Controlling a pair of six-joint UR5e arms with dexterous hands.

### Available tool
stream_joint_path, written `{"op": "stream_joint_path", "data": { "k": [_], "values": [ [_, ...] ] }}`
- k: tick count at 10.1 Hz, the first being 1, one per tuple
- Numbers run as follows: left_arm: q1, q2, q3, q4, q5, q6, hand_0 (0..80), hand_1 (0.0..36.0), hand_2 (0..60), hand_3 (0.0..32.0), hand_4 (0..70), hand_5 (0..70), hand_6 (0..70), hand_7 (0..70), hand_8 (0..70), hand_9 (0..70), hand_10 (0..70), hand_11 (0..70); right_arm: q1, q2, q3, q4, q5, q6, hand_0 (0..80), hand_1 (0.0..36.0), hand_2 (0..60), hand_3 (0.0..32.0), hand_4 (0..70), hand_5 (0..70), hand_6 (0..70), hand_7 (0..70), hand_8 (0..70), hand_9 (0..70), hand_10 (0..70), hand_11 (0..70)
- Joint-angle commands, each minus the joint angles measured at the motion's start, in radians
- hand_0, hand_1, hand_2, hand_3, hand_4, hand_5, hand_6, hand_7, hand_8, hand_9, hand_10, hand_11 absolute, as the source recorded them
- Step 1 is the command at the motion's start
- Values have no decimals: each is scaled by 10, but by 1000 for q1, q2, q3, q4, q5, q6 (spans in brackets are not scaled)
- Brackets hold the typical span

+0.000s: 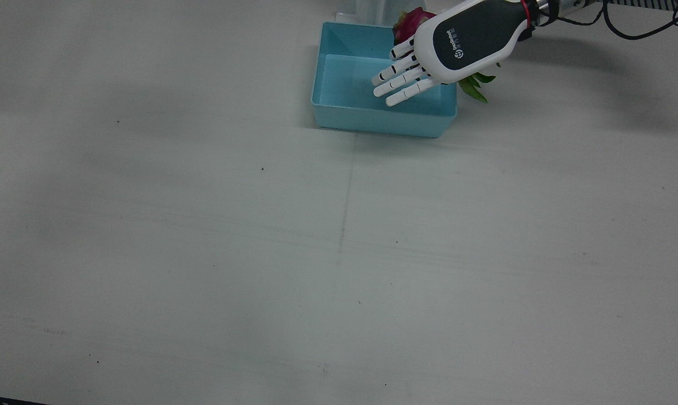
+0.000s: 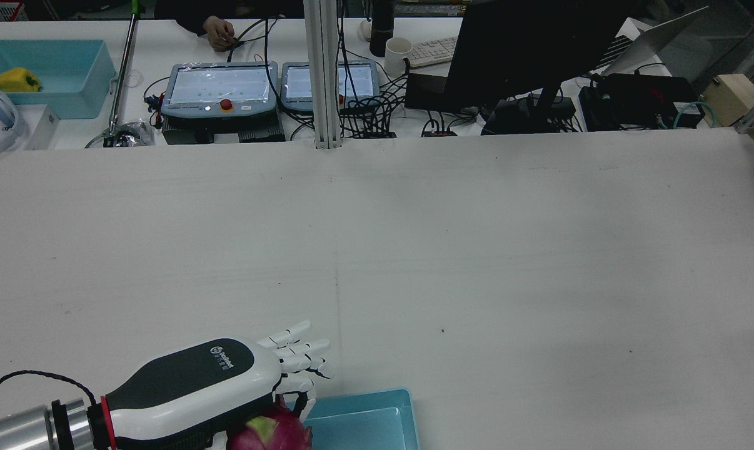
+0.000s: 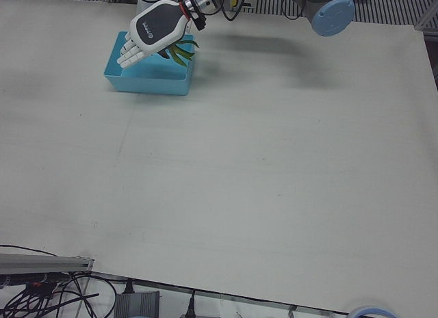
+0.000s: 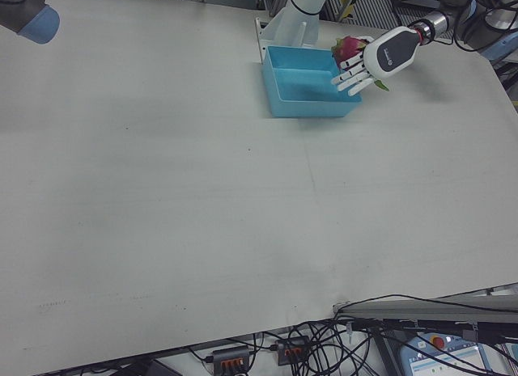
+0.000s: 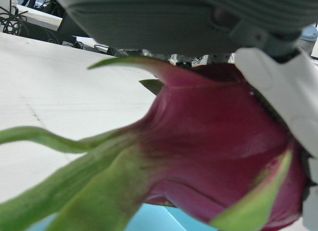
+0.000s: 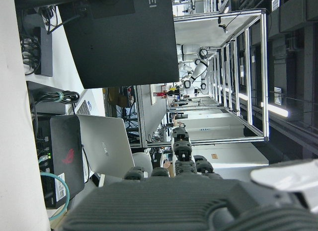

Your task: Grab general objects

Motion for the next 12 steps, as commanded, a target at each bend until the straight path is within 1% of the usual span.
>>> {"op": "stream_joint_path", "data": {
  "k": [1,2,3,4,5,6,7,8,9,10,11,12],
  "values": [
    [15,-65,18,21,-6,-13,580,293,594,0,607,700,129,246,137,35,8,24,0,0,0,0,0,0,0,0,0,0,0,0,0,0,0,0,0,0],
    [23,-74,18,21,-3,-16,578,287,576,0,599,700,128,244,137,34,9,24,0,0,0,0,0,0,0,0,0,0,0,0,0,0,0,0,0,0],
    [40,-74,18,20,-3,-17,566,262,500,0,575,700,124,238,134,33,7,20,0,0,0,0,0,0,0,0,0,0,0,0,0,0,0,0,0,0],
    [43,-74,18,20,-2,-19,520,171,270,0,502,700,105,218,119,29,0,2,0,0,0,0,0,0,0,0,0,0,0,0,0,0,0,0,0,0],
    [43,-74,18,21,1,-19,454,47,32,0,360,575,68,185,88,23,0,0,0,0,0,0,0,0,0,0,0,0,0,0,0,0,0,0,0,0],
    [43,-74,19,21,1,-19,398,4,0,0,240,389,34,157,75,17,0,0,0,0,0,0,0,0,0,0,0,0,0,0,0,0,0,0,0,0],
    [42,-74,27,21,0,-17,253,0,0,10,123,218,0,106,72,7,0,0,0,0,0,0,0,0,0,0,0,0,0,0,0,0,0,0,0,0],
    [41,-76,44,21,-2,-17,189,0,0,74,83,171,0,83,72,2,0,0,0,0,0,0,0,0,0,0,0,0,0,0,0,0,0,0,0,0],
    [41,-76,54,20,-5,-17,142,0,0,214,14,108,0,59,71,0,0,0,0,0,0,0,0,0,0,0,0,0,0,0,0,0,0,0,0,0],
    [41,-76,64,20,-6,-17,125,0,0,252,0,90,0,55,71,0,0,0,0,0,0,0,0,0,0,0,0,0,0,0,0,0,0,0,0,0],
    [40,-76,64,20,-6,-17,121,0,0,276,0,85,0,52,72,0,0,0,0,0,0,0,0,0,0,0,0,0,0,0,0,0,0,0,0,0],
    [37,-76,65,20,-6,-17,118,0,0,272,0,83,0,55,73,0,0,0,0,0,0,0,0,0,0,0,0,0,0,0,0,0,0,0,0,0]
  ]
}}
